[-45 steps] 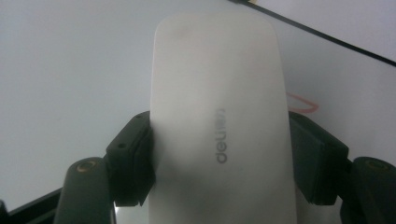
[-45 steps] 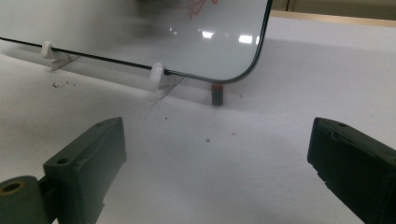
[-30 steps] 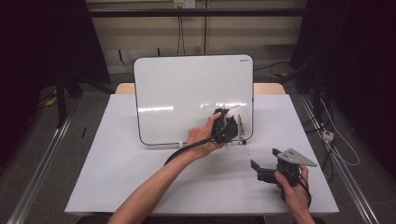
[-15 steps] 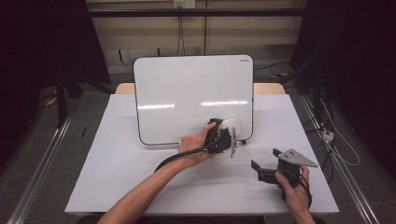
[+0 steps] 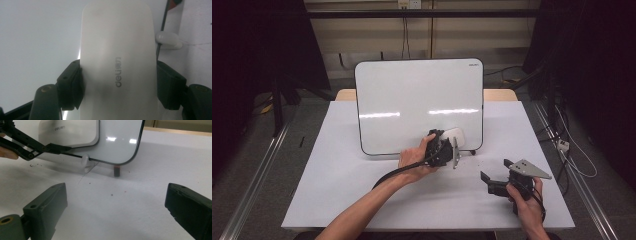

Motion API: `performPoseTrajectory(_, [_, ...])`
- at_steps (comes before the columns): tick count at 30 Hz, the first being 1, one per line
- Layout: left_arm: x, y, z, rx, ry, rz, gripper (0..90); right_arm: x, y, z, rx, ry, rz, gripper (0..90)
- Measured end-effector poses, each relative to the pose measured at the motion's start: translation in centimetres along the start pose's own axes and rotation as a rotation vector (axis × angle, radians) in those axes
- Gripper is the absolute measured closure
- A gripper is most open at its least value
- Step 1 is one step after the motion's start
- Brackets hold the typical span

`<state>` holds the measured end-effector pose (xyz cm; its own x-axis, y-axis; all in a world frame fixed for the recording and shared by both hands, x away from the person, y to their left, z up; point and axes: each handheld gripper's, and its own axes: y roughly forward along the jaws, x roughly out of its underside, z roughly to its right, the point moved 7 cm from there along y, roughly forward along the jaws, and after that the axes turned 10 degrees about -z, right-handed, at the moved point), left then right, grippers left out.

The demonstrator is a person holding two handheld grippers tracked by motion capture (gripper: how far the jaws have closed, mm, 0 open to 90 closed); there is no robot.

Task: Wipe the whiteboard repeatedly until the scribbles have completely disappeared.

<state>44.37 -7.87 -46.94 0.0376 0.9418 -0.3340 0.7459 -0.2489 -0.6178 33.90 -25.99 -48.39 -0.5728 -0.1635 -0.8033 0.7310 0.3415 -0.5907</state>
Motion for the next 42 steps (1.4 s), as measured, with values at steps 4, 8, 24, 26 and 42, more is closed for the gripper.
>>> performPoseTrajectory(4, [0.0, 0.0, -0.8, -0.008, -0.025, -0.010, 31.2, 0.0, 0.1, 0.0, -0.001, 0.000, -0.001, 4.4])
performPoseTrajectory(8, [-0.5, 0.1, -1.7, -0.020, -0.045, -0.015, 31.1, -0.1, 0.1, 0.0, -0.002, -0.002, -0.001, 4.4])
performPoseTrajectory(24, [-3.4, 0.6, -7.5, -0.046, -0.161, 0.004, 31.1, -0.1, 0.2, -0.1, -0.006, 0.000, -0.007, 4.4])
performPoseTrajectory(26, [-3.8, 0.7, -8.1, -0.048, -0.176, 0.012, 31.1, -0.1, 0.2, -0.1, -0.008, -0.002, -0.005, 4.4])
performPoseTrajectory(42, [-4.6, 1.3, -7.8, -0.116, -0.223, 0.087, 31.1, -0.1, 0.3, -0.1, -0.004, -0.002, -0.006, 4.3])
